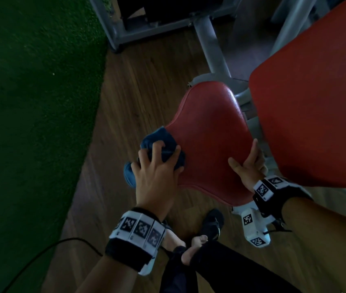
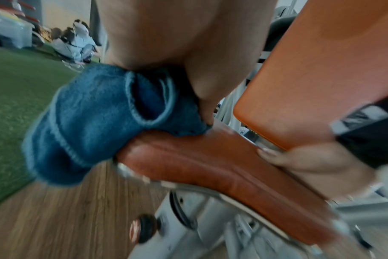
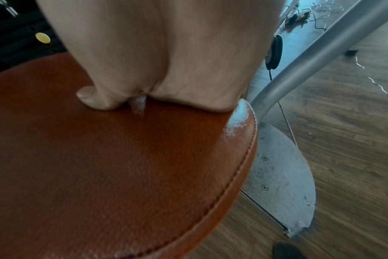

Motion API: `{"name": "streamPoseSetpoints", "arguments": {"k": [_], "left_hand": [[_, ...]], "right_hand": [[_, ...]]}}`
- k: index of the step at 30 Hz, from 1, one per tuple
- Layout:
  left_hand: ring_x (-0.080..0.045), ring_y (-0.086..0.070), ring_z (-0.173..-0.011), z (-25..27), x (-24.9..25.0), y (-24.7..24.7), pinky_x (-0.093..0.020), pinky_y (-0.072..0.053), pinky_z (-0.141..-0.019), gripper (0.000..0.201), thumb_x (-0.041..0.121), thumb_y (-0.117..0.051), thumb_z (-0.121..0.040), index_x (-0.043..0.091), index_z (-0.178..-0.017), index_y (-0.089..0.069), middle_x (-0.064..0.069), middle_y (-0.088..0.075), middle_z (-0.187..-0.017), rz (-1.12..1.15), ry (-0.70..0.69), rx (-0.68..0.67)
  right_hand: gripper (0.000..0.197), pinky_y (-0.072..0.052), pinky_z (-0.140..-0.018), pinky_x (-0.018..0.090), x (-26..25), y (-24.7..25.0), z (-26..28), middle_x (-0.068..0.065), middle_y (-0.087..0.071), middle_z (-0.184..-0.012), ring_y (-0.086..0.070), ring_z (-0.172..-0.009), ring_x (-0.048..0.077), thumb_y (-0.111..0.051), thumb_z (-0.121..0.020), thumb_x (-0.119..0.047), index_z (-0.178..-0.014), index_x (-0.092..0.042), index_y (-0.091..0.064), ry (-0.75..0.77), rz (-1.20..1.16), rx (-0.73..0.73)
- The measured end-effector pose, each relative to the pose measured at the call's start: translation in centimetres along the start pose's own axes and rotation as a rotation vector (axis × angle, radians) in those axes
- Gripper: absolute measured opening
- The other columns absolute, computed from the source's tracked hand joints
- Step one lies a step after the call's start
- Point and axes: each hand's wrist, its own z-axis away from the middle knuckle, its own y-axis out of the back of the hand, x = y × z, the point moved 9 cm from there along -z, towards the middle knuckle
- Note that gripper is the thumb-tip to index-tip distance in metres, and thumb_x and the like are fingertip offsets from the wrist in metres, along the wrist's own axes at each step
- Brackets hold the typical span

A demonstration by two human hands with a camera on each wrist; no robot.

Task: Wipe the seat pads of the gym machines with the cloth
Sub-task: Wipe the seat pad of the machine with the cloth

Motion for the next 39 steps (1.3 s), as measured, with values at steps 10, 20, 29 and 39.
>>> {"name": "streamPoseSetpoints", "arguments": {"k": [10,20,29,39], "left_hand": [[-0.030,-0.041,-0.120,2.4,1.0,-1.4,-0.046,-0.042,-0.090,0.068,0.046,-0.050,-0.094,0.020,-0.152,-0.028,-0.002,-0.039,-0.145,0.010,-0.040,0.064],[-0.032,-0.039,-0.116,2.9,1.9,-1.9,-0.048,-0.042,-0.091,0.063,0.043,-0.049,-0.092,0.020,-0.149,-0.036,-0.002,-0.043,-0.141,-0.032,-0.067,0.048],[-0.033,-0.034,-0.129,-4.2,4.2,-1.4,-0.052,-0.023,-0.112,0.059,0.048,-0.047,-0.093,0.022,-0.146,-0.041,-0.001,-0.041,-0.147,-0.060,-0.112,0.077],[-0.034,-0.010,-0.148,3.7,8.6,-6.8,-0.047,-0.006,-0.121,0.067,0.041,-0.039,-0.096,0.020,-0.155,-0.015,-0.004,-0.018,-0.161,-0.145,-0.583,-0.117]], "right_hand": [[0.099,-0.010,-0.112,0.062,0.0,0.0,0.0,0.005,0.013,-0.160,-0.002,-0.144,0.042,-0.059,-0.085,-0.054,-0.147,-0.044,0.018,0.023,-0.008,0.023],[0.098,-0.010,-0.112,0.062,-0.3,0.1,0.1,0.008,0.011,-0.160,-0.004,-0.143,0.042,-0.058,-0.085,-0.054,-0.147,-0.043,0.017,0.020,-0.004,0.019],[0.100,-0.012,-0.114,0.059,-0.1,0.3,-0.2,0.009,0.009,-0.160,-0.008,-0.143,0.041,-0.059,-0.084,-0.055,-0.148,-0.041,0.017,0.016,0.022,0.035],[0.117,-0.012,-0.113,0.058,-0.6,-0.1,0.2,0.009,0.007,-0.159,-0.008,-0.143,0.037,-0.047,-0.056,-0.077,-0.146,-0.044,0.018,0.053,-0.038,0.025]]}}
